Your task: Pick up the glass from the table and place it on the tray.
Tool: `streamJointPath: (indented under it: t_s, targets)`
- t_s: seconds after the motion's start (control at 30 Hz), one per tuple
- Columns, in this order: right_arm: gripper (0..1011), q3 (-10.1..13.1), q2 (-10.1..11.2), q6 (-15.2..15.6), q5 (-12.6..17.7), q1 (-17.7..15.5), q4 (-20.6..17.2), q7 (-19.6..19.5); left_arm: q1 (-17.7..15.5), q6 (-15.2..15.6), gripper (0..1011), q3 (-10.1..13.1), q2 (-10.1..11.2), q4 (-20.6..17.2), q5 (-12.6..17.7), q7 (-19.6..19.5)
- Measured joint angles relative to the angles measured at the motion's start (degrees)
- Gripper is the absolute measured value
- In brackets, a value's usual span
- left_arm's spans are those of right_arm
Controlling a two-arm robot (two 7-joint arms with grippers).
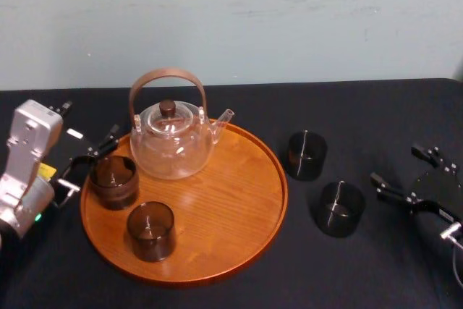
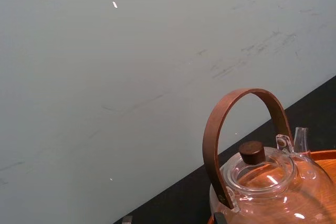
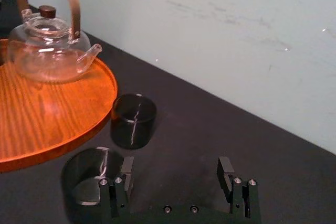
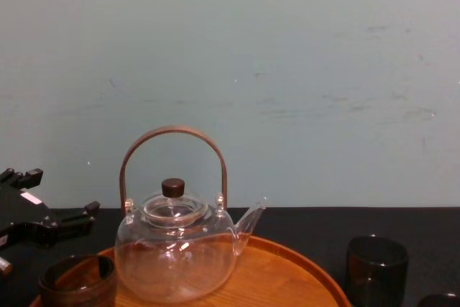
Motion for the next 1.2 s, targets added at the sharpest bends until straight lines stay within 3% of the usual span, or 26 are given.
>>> streamJointPath:
  t_s: [0.33,0.73,1.2]
  targets:
    - [1002,1.2,1.2,3.5,0.8,-2.6,-2.3,3.0,0.0,0.0,1001,0.0,0.0,0.0,0.0,0.0]
    - [1002,1.3,1.2,7.6,0.3,-3.1,-2.7,6.2,0.0,0.0,1001,0.0,0.0,0.0,0.0,0.0]
    - [1002,0.3,0.4,9.0,-1.0,-3.3,-3.3,11.1,0.0,0.0,1001,0.0,0.0,0.0,0.0,0.0]
